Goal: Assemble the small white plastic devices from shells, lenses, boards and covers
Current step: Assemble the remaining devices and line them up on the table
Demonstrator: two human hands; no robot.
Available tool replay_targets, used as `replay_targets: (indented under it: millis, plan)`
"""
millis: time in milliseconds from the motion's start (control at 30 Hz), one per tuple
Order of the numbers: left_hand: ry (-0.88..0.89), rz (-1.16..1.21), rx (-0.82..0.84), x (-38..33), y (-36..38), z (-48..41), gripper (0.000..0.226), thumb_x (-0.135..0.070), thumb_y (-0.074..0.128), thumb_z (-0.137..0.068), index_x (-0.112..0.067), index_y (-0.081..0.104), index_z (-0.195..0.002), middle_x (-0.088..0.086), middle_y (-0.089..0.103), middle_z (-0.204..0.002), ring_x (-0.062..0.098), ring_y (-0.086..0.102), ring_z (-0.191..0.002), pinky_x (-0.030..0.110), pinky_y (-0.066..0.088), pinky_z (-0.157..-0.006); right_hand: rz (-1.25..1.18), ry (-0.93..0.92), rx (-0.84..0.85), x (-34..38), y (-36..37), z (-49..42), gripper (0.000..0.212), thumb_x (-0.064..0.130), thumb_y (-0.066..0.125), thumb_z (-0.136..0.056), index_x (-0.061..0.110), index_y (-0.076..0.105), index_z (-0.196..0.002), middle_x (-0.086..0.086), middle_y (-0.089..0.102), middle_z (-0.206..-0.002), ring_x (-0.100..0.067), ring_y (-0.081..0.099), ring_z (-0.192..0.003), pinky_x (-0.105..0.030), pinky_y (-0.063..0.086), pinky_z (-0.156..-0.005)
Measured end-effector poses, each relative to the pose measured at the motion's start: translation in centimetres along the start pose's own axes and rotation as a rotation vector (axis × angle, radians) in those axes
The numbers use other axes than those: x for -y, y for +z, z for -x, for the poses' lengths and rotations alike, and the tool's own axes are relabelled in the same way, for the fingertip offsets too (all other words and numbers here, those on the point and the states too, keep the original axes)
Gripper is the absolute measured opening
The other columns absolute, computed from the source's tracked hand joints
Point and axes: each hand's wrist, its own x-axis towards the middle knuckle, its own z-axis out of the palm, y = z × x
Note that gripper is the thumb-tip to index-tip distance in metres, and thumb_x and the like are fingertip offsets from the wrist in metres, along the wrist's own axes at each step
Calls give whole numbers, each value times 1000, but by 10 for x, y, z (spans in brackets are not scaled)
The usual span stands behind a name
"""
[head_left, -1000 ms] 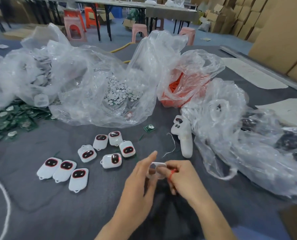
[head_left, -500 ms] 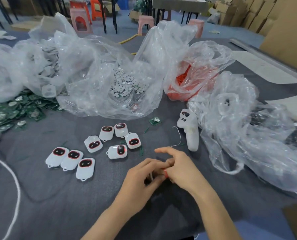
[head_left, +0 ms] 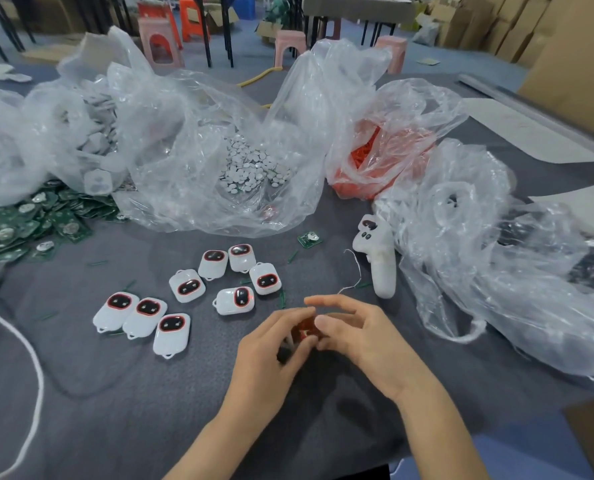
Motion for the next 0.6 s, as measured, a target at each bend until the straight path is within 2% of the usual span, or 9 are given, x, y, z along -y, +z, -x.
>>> replay_targets:
  millis: [67,167,300,367,433,467,500,567,600]
  plan:
    - [38,-72,4,1,1,2,42,3,76,-75,-10,69,-114,-10,64,-113,-2,60,-99,5,43,-86,53,-20,-30,-2,4,0,32,5,73,-81,18,69,-110,-6,75,-94,-14,70,-87,-21,53,-73]
    - [85,-204,19,-2,1,-1,47,7,78,-69,-3,68,-114,6,69,-111,10,62,-98,15,46,-88,31,-41,-129,-5,13,-2,35,-4,74,-77,13,68,-106,-7,75,-93,-16,71,-90,-21,53,-72]
    - [282,-335,93,-6,-10,-16,45,-7,75,-72,2,67,-115,6,71,-103,11,49,-88,22,44,-84,-42,-95,-251,-9,14,-3,27,-9,70,-78,8,69,-99,-7,75,-91,-17,71,-88,-24,56,-75]
    - [203,-352,282,-11,-16,-19,67,-20,76,-79,-12,48,-140,-7,64,-85,9,42,-86,22,38,-85,-3,-110,-328,-10,8,-3,26,-9,69,-78,11,71,-94,-4,75,-88,-13,71,-84,-22,55,-75]
    - [155,-520,455,-12,-16,-14,78,-31,57,-94,-35,3,-150,-12,46,-80,12,39,-92,23,29,-88,25,-113,-386,-12,0,-3,26,-8,71,-77,13,72,-92,0,75,-84,-9,70,-81,-18,54,-73]
    - [164,-587,510,-11,-14,-9,77,-28,47,-98,-38,-13,-146,-10,49,-87,16,40,-96,24,27,-90,25,-110,-407,-13,-3,-3,25,-6,72,-77,13,72,-92,1,75,-84,-8,70,-81,-18,54,-73]
    - [164,-622,550,-11,-12,-5,78,-21,41,-98,-37,-19,-145,-8,54,-105,19,41,-100,24,27,-93,17,-107,-420,-15,-6,-2,24,-5,73,-77,13,72,-92,1,75,-85,-9,70,-80,-18,55,-72]
    - [124,-619,576,-13,-13,-4,83,-6,37,-92,-37,-16,-149,-8,37,-146,21,41,-112,26,30,-100,4,-106,-421,-19,-9,0,23,-4,73,-77,12,72,-93,-1,74,-87,-10,70,-80,-17,54,-69]
    - [81,-590,572,-15,-14,-4,87,-1,37,-88,-39,-12,-149,-10,27,-151,22,41,-119,30,34,-102,3,-110,-415,-21,-9,0,23,-4,73,-77,12,72,-93,-1,74,-87,-10,70,-80,-16,53,-68]
